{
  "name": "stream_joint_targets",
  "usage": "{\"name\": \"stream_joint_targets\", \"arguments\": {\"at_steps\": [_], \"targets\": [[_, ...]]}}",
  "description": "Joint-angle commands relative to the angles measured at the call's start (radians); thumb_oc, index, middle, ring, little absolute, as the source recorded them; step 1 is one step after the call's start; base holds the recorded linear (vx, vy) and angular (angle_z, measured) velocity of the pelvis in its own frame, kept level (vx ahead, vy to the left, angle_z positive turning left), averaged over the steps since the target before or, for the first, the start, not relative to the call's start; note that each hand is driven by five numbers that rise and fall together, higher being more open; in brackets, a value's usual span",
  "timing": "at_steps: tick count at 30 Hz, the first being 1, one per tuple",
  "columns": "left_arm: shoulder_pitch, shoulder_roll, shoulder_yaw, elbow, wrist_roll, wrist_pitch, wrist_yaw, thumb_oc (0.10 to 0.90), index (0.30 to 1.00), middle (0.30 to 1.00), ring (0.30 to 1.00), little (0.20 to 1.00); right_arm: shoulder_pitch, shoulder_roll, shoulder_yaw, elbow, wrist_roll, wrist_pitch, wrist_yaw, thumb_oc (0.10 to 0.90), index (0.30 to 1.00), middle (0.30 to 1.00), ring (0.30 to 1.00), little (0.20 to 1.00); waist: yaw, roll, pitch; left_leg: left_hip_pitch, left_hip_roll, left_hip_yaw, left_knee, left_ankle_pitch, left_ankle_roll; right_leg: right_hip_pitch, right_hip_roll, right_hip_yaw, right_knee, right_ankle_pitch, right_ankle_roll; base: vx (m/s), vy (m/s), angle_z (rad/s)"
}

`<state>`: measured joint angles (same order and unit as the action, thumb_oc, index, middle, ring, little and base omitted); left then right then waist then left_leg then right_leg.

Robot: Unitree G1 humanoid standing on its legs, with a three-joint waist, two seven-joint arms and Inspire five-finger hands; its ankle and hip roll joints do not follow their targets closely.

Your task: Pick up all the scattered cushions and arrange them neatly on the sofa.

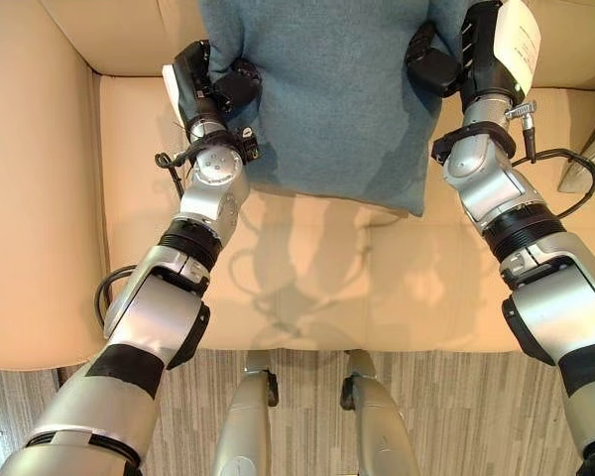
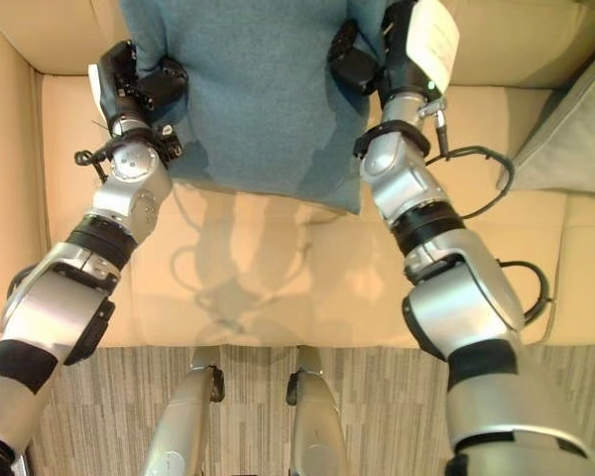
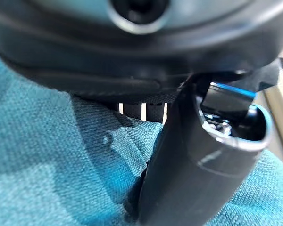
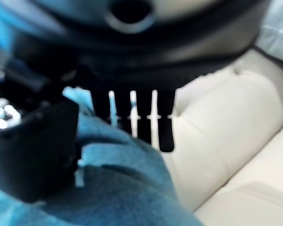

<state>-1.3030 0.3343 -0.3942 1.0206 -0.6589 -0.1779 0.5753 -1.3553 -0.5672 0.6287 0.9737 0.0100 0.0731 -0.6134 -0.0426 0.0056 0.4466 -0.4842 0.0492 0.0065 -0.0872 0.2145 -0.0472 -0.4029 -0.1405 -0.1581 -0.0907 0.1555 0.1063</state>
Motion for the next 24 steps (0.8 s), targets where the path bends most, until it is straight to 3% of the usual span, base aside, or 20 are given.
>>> {"name": "stream_joint_targets", "arguments": {"at_steps": [1,8,11,12,15,18,24], "targets": [[-0.211,0.076,-0.045,-0.01,0.1,-0.067,0.01,0.4,0.3,0.3,0.3,0.3,-0.216,-0.023,0.004,-0.008,-0.016,-0.042,-0.081,0.4,0.3,0.3,0.3,0.3,0.009,-0.015,-0.082,-0.026,0.004,0.023,0.0,-0.066,-0.085,-0.063,-0.02,0.04,0.061,-0.053,0.06,0.0,0.0,0.0],[-0.217,0.113,-0.077,-0.057,0.156,-0.069,0.016,0.4,0.3,0.3,0.3,0.3,-0.21,-0.07,-0.023,-0.085,-0.024,-0.06,-0.122,0.4,0.3,0.3,0.3,0.3,0.007,-0.01,-0.089,-0.036,0.002,0.023,0.0,-0.067,-0.087,-0.077,-0.021,0.04,0.062,-0.051,0.062,0.0,0.0,0.0],[-0.213,0.135,-0.061,-0.17,0.232,-0.088,0.098,0.4,0.3,0.3,0.3,0.3,-0.188,-0.102,-0.075,-0.184,-0.059,-0.067,-0.193,0.4,0.3,0.3,0.3,0.3,0.008,-0.005,-0.09,-0.042,0.0,0.022,0.0,-0.07,-0.087,-0.083,-0.022,0.044,0.062,-0.054,0.063,0.0,0.0,0.0],[-0.18,0.137,-0.027,-0.297,0.302,-0.11,0.178,0.4,0.3,0.3,0.3,0.3,-0.15,-0.11,-0.14,-0.276,-0.089,-0.076,-0.256,0.4,0.3,0.3,0.3,0.3,0.007,-0.001,-0.087,-0.043,-0.001,0.021,0.0,-0.074,-0.086,-0.083,-0.021,0.045,0.062,-0.06,0.061,0.0,0.0,0.0],[-0.092,0.125,0.022,-0.495,0.449,-0.118,0.273,0.4,0.3,0.3,0.3,0.3,-0.069,-0.122,-0.231,-0.397,-0.193,-0.069,-0.339,0.4,0.3,0.3,0.3,0.3,0.006,0.003,-0.09,-0.04,-0.001,0.023,0.0,-0.083,-0.085,-0.083,-0.024,0.048,0.063,-0.069,0.06,0.03,0.012,0.01],[-0.044,0.106,0.043,-0.586,0.538,-0.114,0.327,0.4,0.3,0.3,0.3,0.3,-0.033,-0.145,-0.247,-0.436,-0.287,-0.064,-0.372,0.4,0.3,0.3,0.3,0.3,0.007,0.002,-0.098,-0.048,-0.003,0.026,0.0,-0.076,-0.084,-0.095,-0.026,0.048,0.069,-0.063,0.06,0.0,0.0,0.0],[-0.044,0.087,0.06,-0.662,0.545,-0.16,0.394,0.4,0.3,0.3,0.3,0.3,-0.057,-0.19,-0.207,-0.452,-0.367,-0.037,-0.421,0.4,0.3,0.3,0.3,0.3,0.011,0.002,-0.102,-0.073,0.001,0.029,0.0,-0.072,-0.087,-0.12,-0.027,0.048,0.071,-0.058,0.063,0.0,0.0,0.0]]}}
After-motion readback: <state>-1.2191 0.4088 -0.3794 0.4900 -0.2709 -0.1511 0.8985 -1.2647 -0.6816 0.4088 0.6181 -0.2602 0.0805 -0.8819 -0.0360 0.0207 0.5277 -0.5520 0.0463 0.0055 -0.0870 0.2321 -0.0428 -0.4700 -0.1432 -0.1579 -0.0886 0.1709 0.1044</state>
